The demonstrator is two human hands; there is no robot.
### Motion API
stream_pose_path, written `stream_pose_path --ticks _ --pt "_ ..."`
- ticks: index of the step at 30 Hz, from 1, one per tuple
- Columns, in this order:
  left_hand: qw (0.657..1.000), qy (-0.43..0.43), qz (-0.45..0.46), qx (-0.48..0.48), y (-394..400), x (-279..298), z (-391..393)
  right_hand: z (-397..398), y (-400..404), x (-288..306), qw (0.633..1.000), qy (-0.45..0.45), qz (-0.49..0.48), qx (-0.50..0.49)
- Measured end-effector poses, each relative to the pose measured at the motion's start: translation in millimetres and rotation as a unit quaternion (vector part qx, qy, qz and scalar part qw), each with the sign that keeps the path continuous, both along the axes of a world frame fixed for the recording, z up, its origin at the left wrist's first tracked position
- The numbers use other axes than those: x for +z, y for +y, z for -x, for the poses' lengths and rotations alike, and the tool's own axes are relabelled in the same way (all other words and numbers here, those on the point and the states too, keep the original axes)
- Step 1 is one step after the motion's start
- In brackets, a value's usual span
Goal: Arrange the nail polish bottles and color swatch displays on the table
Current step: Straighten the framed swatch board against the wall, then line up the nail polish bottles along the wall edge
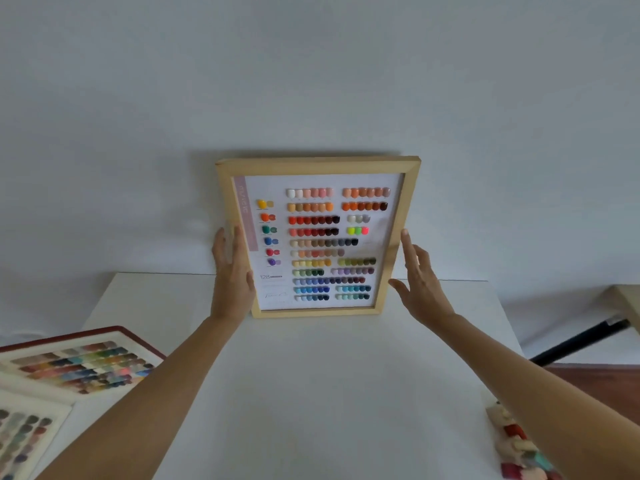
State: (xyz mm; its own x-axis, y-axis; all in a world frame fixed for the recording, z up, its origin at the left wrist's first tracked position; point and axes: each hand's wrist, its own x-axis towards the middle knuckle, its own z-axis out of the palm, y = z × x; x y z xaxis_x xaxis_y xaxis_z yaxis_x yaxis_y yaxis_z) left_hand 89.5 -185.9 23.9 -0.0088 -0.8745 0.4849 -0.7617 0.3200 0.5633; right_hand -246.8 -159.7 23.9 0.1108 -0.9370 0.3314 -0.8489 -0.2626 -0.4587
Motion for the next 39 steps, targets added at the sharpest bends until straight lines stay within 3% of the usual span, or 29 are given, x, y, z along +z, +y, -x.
stream_pose_path --ticks 4,11,17,23,28,39 --pt "0.999 -0.028 0.004 0.034 19 4 18 24 42 13 1.000 0.022 0.000 -0.022" --pt "0.989 -0.019 0.082 -0.121 51 0 71 91 126 30 0.991 0.032 -0.041 -0.126" --pt "0.968 -0.016 0.016 -0.250 87 -13 138 128 200 34 0.971 0.002 -0.079 -0.225" --pt "0.933 -0.026 -0.050 -0.356 140 -28 205 161 254 21 0.955 0.007 -0.137 -0.264" --pt "0.915 -0.060 -0.088 -0.389 182 -41 256 191 275 0 0.952 -0.010 -0.166 -0.257" --pt "0.905 -0.129 -0.189 -0.358 230 -61 348 238 265 -35 0.959 -0.056 -0.235 -0.149"
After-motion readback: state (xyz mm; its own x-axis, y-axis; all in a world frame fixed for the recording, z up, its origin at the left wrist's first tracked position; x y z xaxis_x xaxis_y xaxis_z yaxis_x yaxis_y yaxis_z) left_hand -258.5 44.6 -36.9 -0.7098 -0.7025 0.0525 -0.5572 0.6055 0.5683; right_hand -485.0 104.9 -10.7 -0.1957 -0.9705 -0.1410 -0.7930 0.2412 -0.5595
